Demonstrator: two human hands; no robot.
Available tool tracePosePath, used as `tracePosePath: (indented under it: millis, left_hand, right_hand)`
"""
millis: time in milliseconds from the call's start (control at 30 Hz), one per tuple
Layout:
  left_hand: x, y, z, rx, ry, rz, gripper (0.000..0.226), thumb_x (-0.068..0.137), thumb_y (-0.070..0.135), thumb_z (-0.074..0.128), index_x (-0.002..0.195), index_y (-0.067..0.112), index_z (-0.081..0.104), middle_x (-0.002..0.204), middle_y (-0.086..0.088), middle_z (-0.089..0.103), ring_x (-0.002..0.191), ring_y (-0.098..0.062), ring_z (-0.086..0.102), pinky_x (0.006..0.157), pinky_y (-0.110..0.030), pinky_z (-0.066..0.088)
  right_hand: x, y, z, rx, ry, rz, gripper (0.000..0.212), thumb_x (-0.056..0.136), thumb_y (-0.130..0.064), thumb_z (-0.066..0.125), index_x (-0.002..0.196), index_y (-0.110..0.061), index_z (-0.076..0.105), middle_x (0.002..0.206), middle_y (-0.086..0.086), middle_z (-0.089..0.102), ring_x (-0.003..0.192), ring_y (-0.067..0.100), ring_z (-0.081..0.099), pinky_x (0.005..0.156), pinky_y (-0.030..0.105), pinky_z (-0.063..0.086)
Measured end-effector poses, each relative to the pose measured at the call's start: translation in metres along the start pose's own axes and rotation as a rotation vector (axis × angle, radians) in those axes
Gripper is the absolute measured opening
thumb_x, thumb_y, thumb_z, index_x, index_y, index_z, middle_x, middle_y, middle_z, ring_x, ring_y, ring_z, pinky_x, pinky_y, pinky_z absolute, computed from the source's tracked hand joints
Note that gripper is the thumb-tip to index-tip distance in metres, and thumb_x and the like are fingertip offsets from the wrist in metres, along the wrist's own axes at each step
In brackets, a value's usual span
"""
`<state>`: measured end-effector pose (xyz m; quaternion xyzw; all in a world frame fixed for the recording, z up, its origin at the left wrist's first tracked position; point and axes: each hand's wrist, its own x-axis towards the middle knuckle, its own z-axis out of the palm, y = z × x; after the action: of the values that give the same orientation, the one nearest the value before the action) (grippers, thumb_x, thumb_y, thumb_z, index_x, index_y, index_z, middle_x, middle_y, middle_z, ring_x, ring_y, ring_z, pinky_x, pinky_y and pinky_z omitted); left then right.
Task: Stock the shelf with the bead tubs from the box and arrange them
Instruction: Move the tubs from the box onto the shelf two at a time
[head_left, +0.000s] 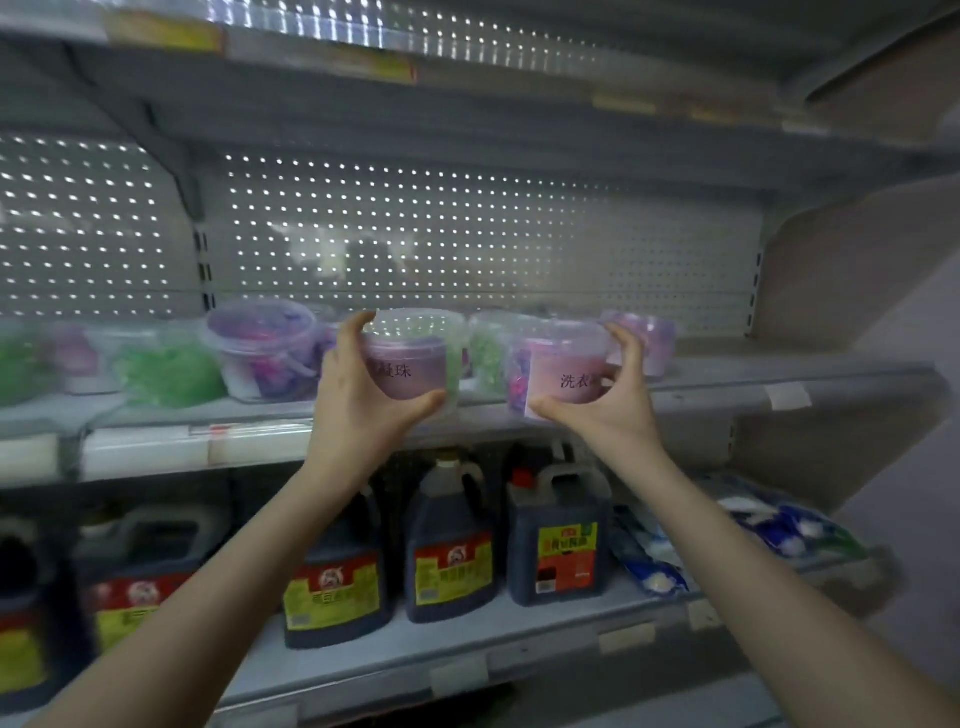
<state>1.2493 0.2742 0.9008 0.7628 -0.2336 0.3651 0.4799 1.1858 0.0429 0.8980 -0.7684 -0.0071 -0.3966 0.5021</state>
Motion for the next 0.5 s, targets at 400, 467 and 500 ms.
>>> tracePosePath:
  millis: [400,467,500]
  left_hand:
    - [0.036,-0.054,-0.028,0.144,0.011,-0.032,0.098,0.055,0.039,0.086,0.136,0.026,0.032,0.120,-0.005,0.056,0.108,-0.021,0.054,0.088,-0.035,0.046]
    - [0.042,-0.057,-0.025,0.147,-0.009,-0.032,0.099,0.056,0.038,0.086,0.137,0.023,0.032,0.119,-0.005,0.057,0.106,-0.020,0.054,0.087,-0.034,0.047]
    - [0.044,-0.058,-0.024,0.154,-0.024,-0.030,0.099,0.057,0.038,0.086,0.137,0.022,0.031,0.117,-0.005,0.057,0.104,-0.020,0.055,0.085,-0.033,0.047]
  right_hand:
    - [0.030,-0.024,0.080,-0.055,-0.131,-0.039,0.103,0.050,-0.042,0.087,0.130,-0.047,0.021,0.117,-0.005,0.053,0.108,0.017,0.054,0.091,0.035,0.049]
    - [0.036,-0.022,0.084,-0.066,-0.132,-0.019,0.103,0.049,-0.044,0.085,0.129,-0.047,0.020,0.119,-0.002,0.055,0.109,0.019,0.054,0.093,0.038,0.048]
    - [0.040,-0.021,0.085,-0.071,-0.128,-0.009,0.103,0.050,-0.043,0.085,0.130,-0.047,0.020,0.120,-0.001,0.055,0.110,0.019,0.054,0.093,0.036,0.048]
